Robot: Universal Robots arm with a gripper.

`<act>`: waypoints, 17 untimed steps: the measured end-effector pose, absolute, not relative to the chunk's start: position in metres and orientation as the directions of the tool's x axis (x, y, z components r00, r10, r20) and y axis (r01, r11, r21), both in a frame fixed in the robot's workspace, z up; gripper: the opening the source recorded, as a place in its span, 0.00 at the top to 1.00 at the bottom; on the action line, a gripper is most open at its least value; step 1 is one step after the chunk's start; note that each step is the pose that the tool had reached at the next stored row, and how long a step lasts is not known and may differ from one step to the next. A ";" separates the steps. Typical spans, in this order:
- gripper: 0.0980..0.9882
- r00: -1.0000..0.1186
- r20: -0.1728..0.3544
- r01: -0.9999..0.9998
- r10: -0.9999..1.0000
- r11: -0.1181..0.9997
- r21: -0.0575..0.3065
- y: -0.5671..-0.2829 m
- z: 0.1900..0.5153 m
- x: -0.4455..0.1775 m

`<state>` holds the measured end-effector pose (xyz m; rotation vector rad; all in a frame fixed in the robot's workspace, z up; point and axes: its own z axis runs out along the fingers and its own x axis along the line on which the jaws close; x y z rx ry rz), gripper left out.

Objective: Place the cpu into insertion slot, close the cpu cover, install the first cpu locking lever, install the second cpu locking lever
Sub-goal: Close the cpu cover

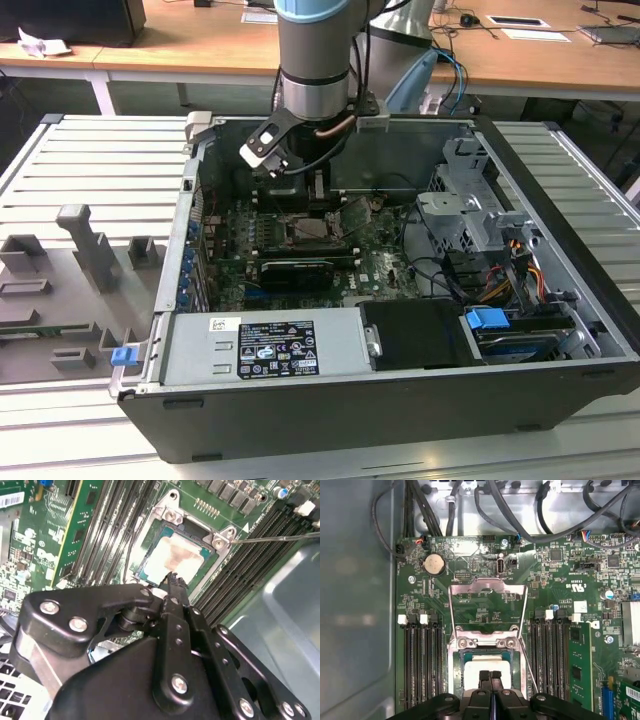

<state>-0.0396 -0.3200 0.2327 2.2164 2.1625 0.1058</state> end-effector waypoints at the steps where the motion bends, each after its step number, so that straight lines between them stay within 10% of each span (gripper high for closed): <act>1: 0.99 0.024 0.019 0.997 1.000 -0.025 0.078 -0.320 0.233 -0.040; 17: 0.99 0.024 0.019 0.997 1.000 -0.025 0.078 -0.319 0.245 -0.034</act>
